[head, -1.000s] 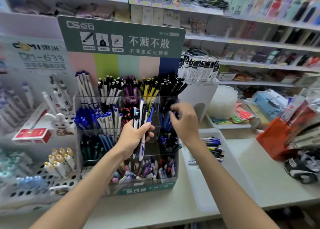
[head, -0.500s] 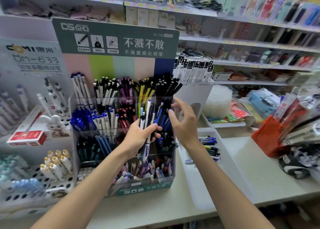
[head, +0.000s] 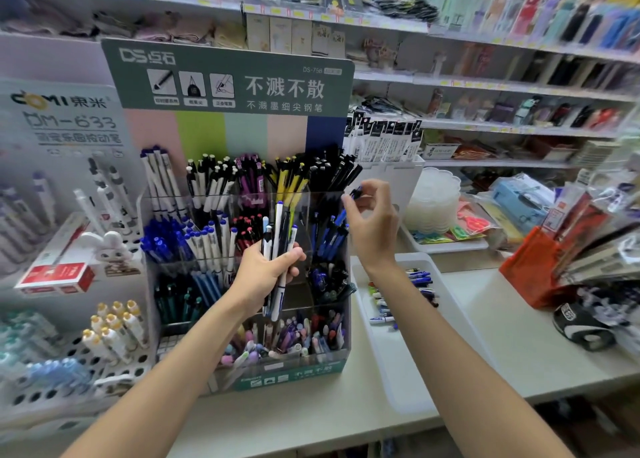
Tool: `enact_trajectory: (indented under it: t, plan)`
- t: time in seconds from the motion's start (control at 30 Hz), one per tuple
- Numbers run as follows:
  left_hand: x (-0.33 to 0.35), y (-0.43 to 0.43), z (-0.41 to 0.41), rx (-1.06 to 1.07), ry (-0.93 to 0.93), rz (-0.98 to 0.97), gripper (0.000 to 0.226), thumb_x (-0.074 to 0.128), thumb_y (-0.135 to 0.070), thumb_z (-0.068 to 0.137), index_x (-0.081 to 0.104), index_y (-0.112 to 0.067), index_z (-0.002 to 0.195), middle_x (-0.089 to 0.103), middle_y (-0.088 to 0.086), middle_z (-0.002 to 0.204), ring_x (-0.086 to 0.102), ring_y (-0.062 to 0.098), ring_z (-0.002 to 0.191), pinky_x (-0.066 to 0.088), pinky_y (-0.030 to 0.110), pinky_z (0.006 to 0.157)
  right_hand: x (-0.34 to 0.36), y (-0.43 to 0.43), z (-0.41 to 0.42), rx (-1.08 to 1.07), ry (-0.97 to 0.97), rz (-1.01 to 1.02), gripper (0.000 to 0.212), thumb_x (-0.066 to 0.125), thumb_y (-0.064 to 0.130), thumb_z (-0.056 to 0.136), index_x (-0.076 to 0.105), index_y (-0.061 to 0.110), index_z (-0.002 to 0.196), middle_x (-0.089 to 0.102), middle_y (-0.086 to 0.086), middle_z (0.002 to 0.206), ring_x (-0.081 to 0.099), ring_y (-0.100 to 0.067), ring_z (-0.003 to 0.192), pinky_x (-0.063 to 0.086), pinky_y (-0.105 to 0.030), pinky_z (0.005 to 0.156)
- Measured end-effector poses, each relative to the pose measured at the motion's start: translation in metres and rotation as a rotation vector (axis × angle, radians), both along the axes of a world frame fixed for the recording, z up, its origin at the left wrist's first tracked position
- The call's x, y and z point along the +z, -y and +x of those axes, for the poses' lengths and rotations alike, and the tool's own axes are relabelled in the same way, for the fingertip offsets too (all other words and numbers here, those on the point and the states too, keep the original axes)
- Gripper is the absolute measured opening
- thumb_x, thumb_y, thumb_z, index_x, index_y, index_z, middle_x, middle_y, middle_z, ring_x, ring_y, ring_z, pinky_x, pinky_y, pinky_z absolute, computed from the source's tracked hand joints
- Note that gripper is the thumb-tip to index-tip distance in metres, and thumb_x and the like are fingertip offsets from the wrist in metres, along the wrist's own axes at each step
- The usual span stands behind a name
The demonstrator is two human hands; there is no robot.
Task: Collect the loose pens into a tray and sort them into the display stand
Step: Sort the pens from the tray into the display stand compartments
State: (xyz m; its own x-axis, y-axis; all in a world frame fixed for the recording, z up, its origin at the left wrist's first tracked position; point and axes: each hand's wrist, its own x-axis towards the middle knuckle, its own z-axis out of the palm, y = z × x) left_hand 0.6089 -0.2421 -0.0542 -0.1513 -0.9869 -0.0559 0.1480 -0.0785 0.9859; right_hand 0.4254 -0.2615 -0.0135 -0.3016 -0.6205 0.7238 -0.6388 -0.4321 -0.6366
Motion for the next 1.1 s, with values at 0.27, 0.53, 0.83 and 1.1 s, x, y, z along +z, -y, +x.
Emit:
enact_trajectory:
  t: [0.27,0.53,0.83,1.1]
  plan:
    - [0.002,0.000,0.004,-0.008,-0.006,-0.019,0.012,0.068,-0.008,0.092,0.066,-0.002,0.102,0.075,0.007,0.082,0.062,0.012,0.061,0.053,0.023,0.059,-0.047,0.004,-0.002,-0.028,-0.427,0.092,0.009,0.071,0.010,0.086,0.067,0.008,0.094,0.066,-0.005,0.095,0.060,-0.025,0.093,0.035,-0.022,0.085]
    - [0.009,-0.002,0.001,-0.073,0.003,-0.072,0.016,0.071,-0.008,0.089,0.067,-0.004,0.104,0.073,0.010,0.082,0.068,0.020,0.068,0.054,0.026,0.061,-0.004,-0.016,0.029,0.281,-0.233,0.245,0.021,0.068,0.019,0.089,0.071,0.012,0.108,0.066,0.005,0.095,0.054,-0.005,0.091,0.044,-0.020,0.084]
    - [0.009,-0.009,0.045,0.098,0.039,-0.066,0.018,0.063,-0.017,0.096,0.069,0.000,0.101,0.076,0.015,0.086,0.075,0.030,0.081,0.062,0.043,0.074,0.017,-0.007,0.055,0.361,0.265,0.295,0.009,0.068,0.009,0.090,0.070,0.017,0.092,0.071,-0.002,0.088,0.069,-0.018,0.085,0.059,-0.034,0.080]
    - [0.005,-0.028,0.118,0.126,0.005,-0.068,0.020,0.056,-0.015,0.098,0.067,-0.002,0.110,0.075,0.016,0.101,0.074,0.033,0.091,0.062,0.039,0.077,0.045,0.008,0.113,0.282,0.272,0.017,0.006,0.066,0.008,0.091,0.068,0.009,0.096,0.069,-0.002,0.088,0.065,-0.010,0.079,0.054,-0.023,0.075]
